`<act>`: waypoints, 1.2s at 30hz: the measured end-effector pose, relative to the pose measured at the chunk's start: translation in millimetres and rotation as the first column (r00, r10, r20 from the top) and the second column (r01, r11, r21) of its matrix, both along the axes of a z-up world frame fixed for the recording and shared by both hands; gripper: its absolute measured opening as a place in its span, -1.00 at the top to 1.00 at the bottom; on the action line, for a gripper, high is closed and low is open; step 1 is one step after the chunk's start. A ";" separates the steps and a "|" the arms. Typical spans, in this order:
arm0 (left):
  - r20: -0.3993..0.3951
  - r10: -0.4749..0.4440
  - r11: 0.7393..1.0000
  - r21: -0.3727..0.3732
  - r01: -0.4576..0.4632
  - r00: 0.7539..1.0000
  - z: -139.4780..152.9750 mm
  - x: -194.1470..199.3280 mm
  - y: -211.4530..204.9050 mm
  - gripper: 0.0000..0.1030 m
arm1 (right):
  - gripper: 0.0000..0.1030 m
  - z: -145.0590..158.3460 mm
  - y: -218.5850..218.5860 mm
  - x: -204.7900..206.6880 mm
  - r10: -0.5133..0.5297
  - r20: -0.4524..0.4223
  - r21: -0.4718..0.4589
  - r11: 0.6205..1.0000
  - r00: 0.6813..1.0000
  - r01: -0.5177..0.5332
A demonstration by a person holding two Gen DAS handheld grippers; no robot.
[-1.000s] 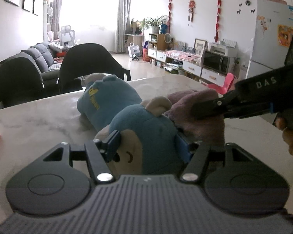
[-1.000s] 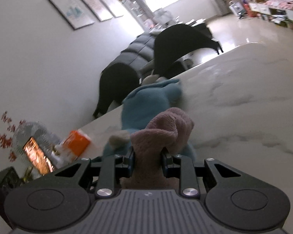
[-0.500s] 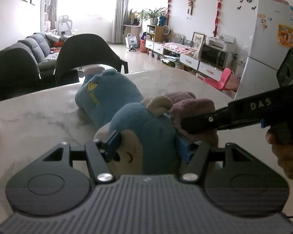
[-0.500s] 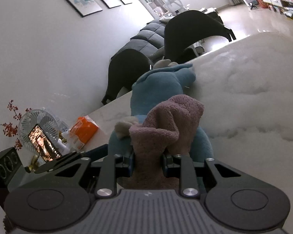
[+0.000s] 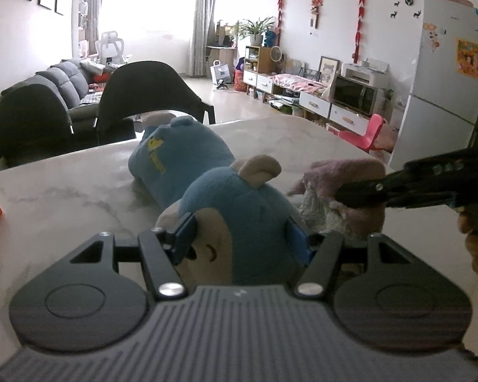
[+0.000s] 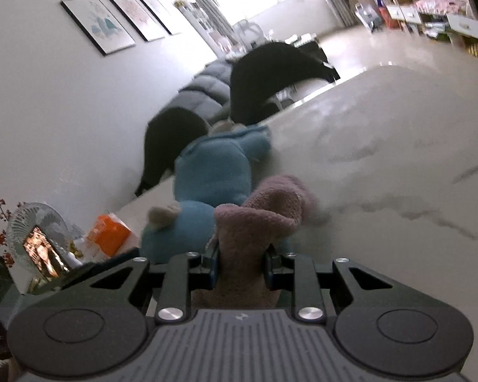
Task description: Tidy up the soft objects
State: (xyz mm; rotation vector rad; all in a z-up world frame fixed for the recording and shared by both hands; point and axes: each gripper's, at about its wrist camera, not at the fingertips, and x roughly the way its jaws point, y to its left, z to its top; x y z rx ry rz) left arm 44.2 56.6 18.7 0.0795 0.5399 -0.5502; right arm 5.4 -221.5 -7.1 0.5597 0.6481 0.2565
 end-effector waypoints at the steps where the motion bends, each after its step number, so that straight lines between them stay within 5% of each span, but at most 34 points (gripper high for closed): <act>1: 0.000 0.006 1.000 -0.017 -0.006 1.000 -0.6 0.2 1.0 -0.20 | 0.45 3.9 3.3 -2.3 0.008 0.020 0.006 1.000 1.000 -0.009; 6: 0.003 0.037 0.997 -0.074 -0.036 0.999 -5.2 -0.4 4.5 -0.20 | 0.45 14.7 25.4 -1.1 0.077 0.099 0.001 0.997 0.992 -0.077; 15: -0.012 0.095 0.991 -0.094 -0.096 0.995 -7.7 -5.4 4.7 -0.21 | 0.46 -6.1 29.4 16.4 0.099 0.057 0.012 0.995 0.993 -0.100; 20: -0.018 0.132 0.987 -0.090 -0.133 0.991 -5.8 -12.7 4.0 -0.20 | 0.46 -9.4 22.8 14.6 0.051 0.030 -0.027 0.998 0.998 -0.050; 25: -0.011 0.162 0.981 -0.107 -0.162 0.987 -4.7 -22.6 7.6 -0.20 | 0.46 -11.1 25.9 6.4 -0.068 0.007 -0.199 0.978 0.998 0.068; 28: -0.008 0.165 0.979 -0.121 -0.165 0.986 -6.9 -27.1 8.0 -0.20 | 0.47 -11.8 22.1 3.2 -0.096 -0.002 -0.156 0.983 0.995 0.095; 36: 0.007 0.157 0.980 -0.126 -0.155 0.988 -9.9 -34.2 3.9 -0.20 | 0.47 17.1 50.4 -7.2 0.015 0.097 -0.159 0.987 0.995 0.001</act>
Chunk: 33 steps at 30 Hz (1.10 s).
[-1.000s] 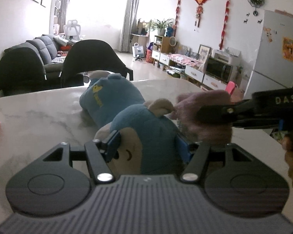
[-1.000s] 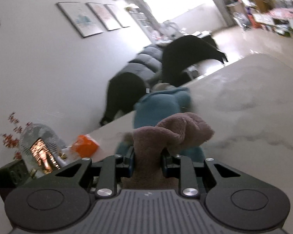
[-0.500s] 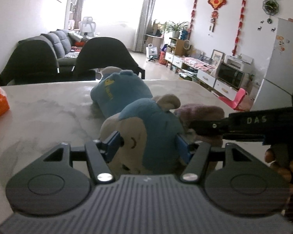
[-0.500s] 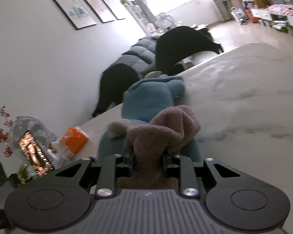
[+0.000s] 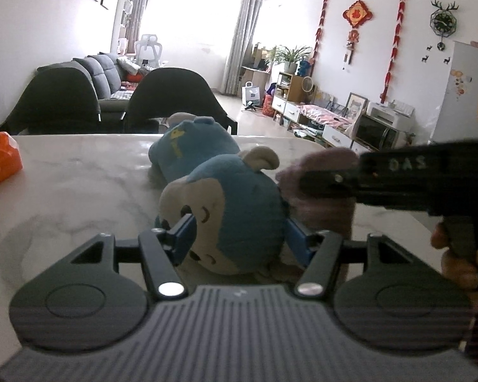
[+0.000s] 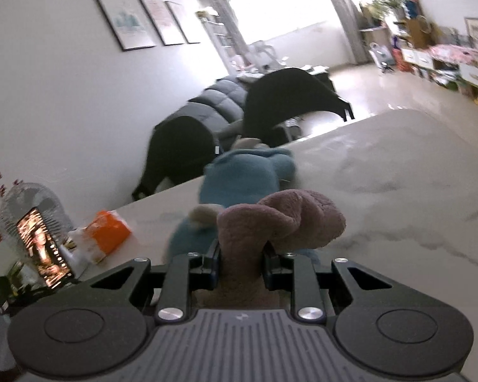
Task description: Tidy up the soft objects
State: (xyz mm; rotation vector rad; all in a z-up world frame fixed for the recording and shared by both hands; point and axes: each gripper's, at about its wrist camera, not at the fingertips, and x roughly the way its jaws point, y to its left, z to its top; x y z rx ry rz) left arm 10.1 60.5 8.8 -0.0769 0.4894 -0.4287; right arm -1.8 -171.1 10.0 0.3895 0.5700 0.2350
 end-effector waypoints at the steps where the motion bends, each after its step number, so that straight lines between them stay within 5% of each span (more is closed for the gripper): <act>1: 0.001 0.002 1.000 0.003 -0.002 1.000 -0.1 -0.5 -0.1 -0.20 | 0.47 1.0 3.3 1.3 0.009 0.003 -0.006 1.000 1.000 -0.009; 10: 0.021 0.000 1.000 0.013 -0.001 1.000 1.5 -5.8 3.2 -0.19 | 0.47 -4.7 12.0 13.0 0.039 -0.008 -0.029 0.999 0.999 -0.039; 17: 0.124 -0.117 0.992 -0.024 0.121 0.985 16.4 -23.3 8.9 -0.08 | 0.45 -7.9 5.7 4.6 0.105 0.006 0.020 0.994 0.994 -0.105; 25: 0.166 -0.228 0.974 0.043 0.224 0.959 16.9 -31.9 2.9 -0.01 | 0.43 -6.3 -6.8 4.3 0.196 0.019 0.184 0.963 0.980 -0.196; 33: 0.176 -0.220 0.974 0.094 0.206 0.960 8.7 -28.3 -2.0 -0.06 | 0.43 -4.4 0.9 5.0 0.334 0.055 0.321 0.886 0.941 -0.333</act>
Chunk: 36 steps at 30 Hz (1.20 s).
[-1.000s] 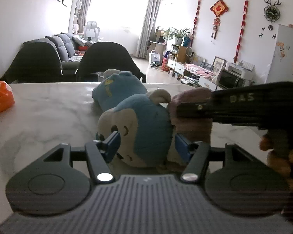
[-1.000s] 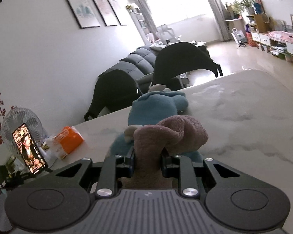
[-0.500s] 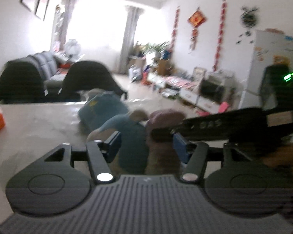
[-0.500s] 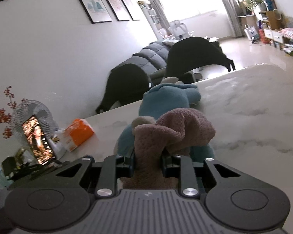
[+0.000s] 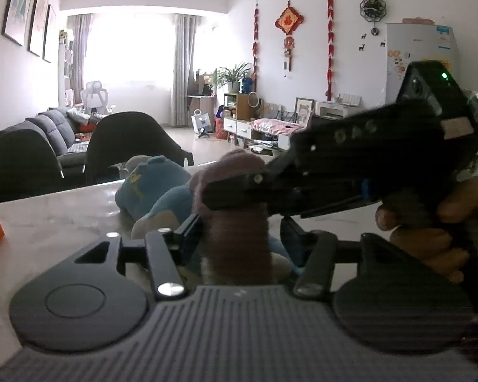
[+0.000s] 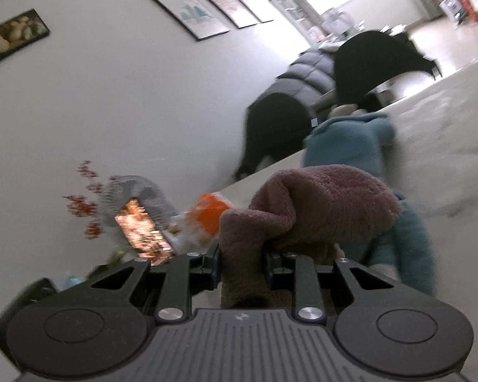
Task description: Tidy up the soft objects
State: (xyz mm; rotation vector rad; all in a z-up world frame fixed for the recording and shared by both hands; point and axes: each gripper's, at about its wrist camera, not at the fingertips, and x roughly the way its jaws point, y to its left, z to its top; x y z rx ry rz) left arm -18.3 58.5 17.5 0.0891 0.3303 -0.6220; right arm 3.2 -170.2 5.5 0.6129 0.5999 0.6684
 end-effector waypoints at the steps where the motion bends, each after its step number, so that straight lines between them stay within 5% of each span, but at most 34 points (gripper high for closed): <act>1: 0.004 0.010 1.000 0.004 -0.010 1.000 -0.6 0.1 0.3 -0.06 | 0.43 0.3 1.5 0.5 0.018 -0.003 0.018 1.000 1.000 -0.018; 5: 0.012 0.051 0.998 0.020 -0.052 0.999 -0.2 -1.8 8.2 -0.03 | 0.42 1.7 10.3 4.5 0.077 -0.012 0.048 0.996 0.997 -0.076; 8: -0.005 0.131 0.991 0.015 -0.131 0.991 3.1 -1.8 24.0 0.45 | 0.41 2.2 21.2 12.7 0.125 -0.019 0.074 0.990 0.992 -0.123; 13: -0.111 0.283 0.951 -0.097 -0.293 0.953 5.6 8.0 65.4 0.62 | 0.31 0.3 37.4 24.2 0.172 -0.026 0.134 0.977 0.985 -0.167; 16: -0.156 0.223 0.946 -0.205 -0.252 0.962 6.3 9.2 85.9 0.63 | 0.17 -5.2 36.5 25.5 0.166 -0.034 0.145 0.977 0.986 -0.159; 21: -0.204 -0.005 0.924 -0.376 -0.074 0.979 5.0 9.9 102.4 0.63 | -0.25 -15.6 19.9 31.1 0.158 -0.046 0.218 0.965 0.986 -0.144; 26: -0.201 -0.243 0.820 -0.565 0.090 0.949 -1.1 10.0 108.1 0.63 | -0.66 -16.4 6.3 30.9 0.189 -0.004 0.308 0.935 0.982 -0.179; 32: -0.161 -0.493 0.602 -0.773 0.201 0.855 -18.0 14.8 101.9 0.63 | -0.67 -17.7 5.4 32.2 0.295 0.053 0.440 0.851 0.954 -0.287; 34: -0.161 -0.521 0.572 -0.794 0.203 0.838 -21.5 16.1 99.5 0.63 | -0.48 -18.8 7.2 32.3 0.336 0.068 0.482 0.813 0.939 -0.326; 36: -0.192 -0.496 0.604 -0.777 0.178 0.847 -24.5 17.1 98.0 0.60 | 0.24 -18.3 8.3 31.9 0.365 0.080 0.510 0.784 0.927 -0.353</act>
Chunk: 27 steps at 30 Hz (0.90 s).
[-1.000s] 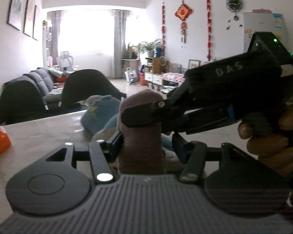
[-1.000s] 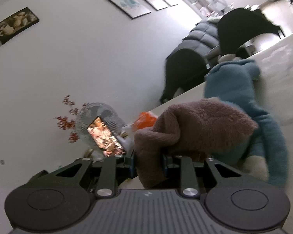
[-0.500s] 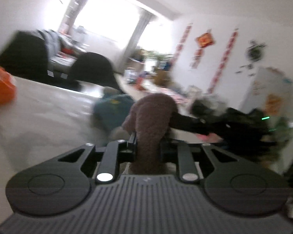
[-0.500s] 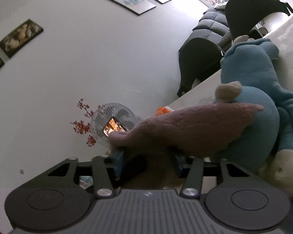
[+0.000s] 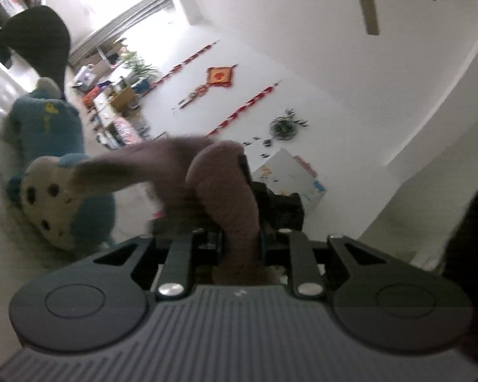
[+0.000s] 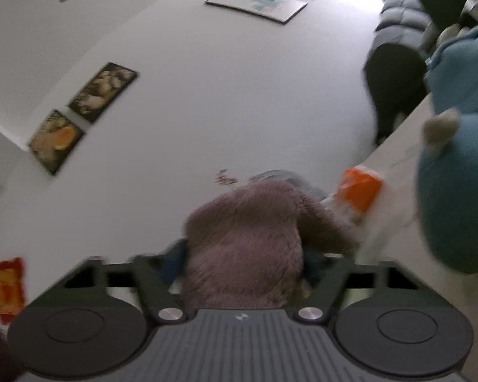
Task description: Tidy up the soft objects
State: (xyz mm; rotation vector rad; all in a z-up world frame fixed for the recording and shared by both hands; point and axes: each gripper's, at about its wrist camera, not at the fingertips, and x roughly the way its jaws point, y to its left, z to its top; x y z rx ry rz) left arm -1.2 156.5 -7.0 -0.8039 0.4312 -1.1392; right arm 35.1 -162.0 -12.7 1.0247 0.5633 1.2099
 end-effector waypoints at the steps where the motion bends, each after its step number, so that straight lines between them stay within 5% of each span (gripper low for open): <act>1: -0.005 0.021 0.999 0.025 -0.021 1.000 -1.1 -1.1 -0.7 0.57 | 0.30 0.8 0.5 0.4 0.000 -0.005 -0.003 1.000 1.000 0.000; 3: 0.002 0.104 0.987 0.124 -0.103 0.995 0.6 -6.2 -2.0 0.07 | 0.38 5.1 -1.1 -0.8 -0.060 -0.006 -0.065 0.996 0.998 0.059; 5: 0.048 0.208 0.940 0.267 -0.213 0.977 4.8 -13.7 -6.5 -0.33 | 0.41 6.8 -3.7 -2.7 -0.146 -0.005 -0.148 0.979 0.989 0.144; 8: 0.121 0.265 0.886 0.360 -0.291 0.956 10.7 -20.9 -8.6 -0.77 | 0.42 5.6 -8.1 -1.6 -0.184 -0.002 -0.180 0.967 0.983 0.181; 11: 0.110 0.247 0.932 0.247 -0.267 0.963 10.5 -21.5 8.2 -1.00 | 0.42 1.7 -11.8 1.2 -0.103 -0.017 -0.098 0.990 0.995 0.101; 17: 0.091 0.160 0.986 0.034 -0.163 0.983 4.3 -10.8 22.7 -1.00 | 0.41 2.4 -13.5 2.9 0.032 -0.017 0.046 0.998 0.999 -0.032; 22: 0.086 0.098 0.995 0.016 -0.100 0.991 -2.1 -3.6 4.3 -1.00 | 0.40 5.0 -1.1 1.7 0.083 -0.019 0.052 0.995 0.996 -0.081; 25: 0.053 0.097 0.995 0.008 -0.097 0.994 -6.7 2.4 -0.9 -0.85 | 0.35 2.2 4.3 -1.3 0.084 -0.021 0.030 0.996 0.996 -0.084; 27: 0.037 0.102 0.995 0.010 -0.103 0.994 -8.3 2.4 -0.2 -0.51 | 0.28 2.2 4.7 -3.6 0.050 -0.020 0.003 0.999 0.999 -0.050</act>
